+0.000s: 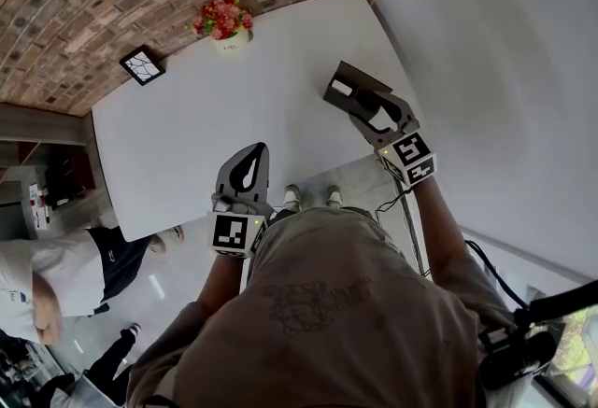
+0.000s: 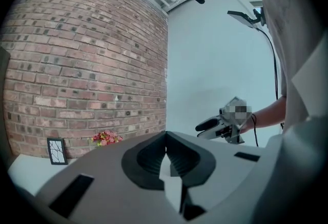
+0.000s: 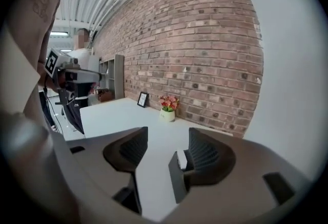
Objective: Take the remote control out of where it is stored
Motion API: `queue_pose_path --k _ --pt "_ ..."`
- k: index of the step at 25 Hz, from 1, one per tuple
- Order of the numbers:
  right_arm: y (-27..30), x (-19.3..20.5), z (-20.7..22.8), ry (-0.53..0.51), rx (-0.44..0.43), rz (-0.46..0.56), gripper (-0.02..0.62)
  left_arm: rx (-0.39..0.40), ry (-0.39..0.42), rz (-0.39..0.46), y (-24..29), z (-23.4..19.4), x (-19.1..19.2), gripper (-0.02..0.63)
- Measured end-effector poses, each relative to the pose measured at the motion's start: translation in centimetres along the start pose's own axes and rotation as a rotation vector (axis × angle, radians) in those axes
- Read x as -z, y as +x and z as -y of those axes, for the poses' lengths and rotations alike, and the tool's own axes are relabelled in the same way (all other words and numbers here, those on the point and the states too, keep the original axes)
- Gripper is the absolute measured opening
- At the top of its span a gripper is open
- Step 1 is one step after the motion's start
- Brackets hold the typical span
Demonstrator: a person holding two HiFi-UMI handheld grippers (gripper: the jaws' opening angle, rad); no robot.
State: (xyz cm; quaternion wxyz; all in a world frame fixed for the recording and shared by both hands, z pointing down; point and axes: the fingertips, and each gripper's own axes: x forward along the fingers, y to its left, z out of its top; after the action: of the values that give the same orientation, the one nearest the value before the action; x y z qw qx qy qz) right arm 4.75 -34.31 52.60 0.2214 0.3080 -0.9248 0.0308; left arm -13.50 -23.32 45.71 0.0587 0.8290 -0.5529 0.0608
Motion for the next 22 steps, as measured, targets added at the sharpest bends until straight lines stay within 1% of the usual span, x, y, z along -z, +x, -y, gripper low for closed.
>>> queue_pose_path --k 2,4,8,10,16,22 --pt "1.2 0.8 0.0 -0.026 -0.024 -0.044 0.247 -0.005 -0.002 0.0 -0.1 0.0 0.3 0.011" --pt "2.3 1.4 0.0 -0.035 -0.044 -0.077 0.255 -0.018 -0.022 0.0 -0.2 0.1 0.3 0.011" --pt "4.6 2.5 0.4 -0.059 -0.061 -0.122 0.265 -0.026 -0.049 -0.019 -0.4 0.3 1.1 0.011" --pt "5.9 3.5 0.7 -0.07 -0.069 -0.154 0.273 -0.021 -0.047 -0.014 -0.4 0.5 1.4 0.011" --pt "9.0 6.1 1.5 -0.038 -0.106 -0.258 0.278 -0.022 -0.061 -0.031 -0.6 0.4 2.1 0.011" --pt "11.2 8.5 2.1 -0.031 -0.131 -0.354 0.278 -0.027 -0.075 -0.051 -0.5 0.3 2.8 0.011"
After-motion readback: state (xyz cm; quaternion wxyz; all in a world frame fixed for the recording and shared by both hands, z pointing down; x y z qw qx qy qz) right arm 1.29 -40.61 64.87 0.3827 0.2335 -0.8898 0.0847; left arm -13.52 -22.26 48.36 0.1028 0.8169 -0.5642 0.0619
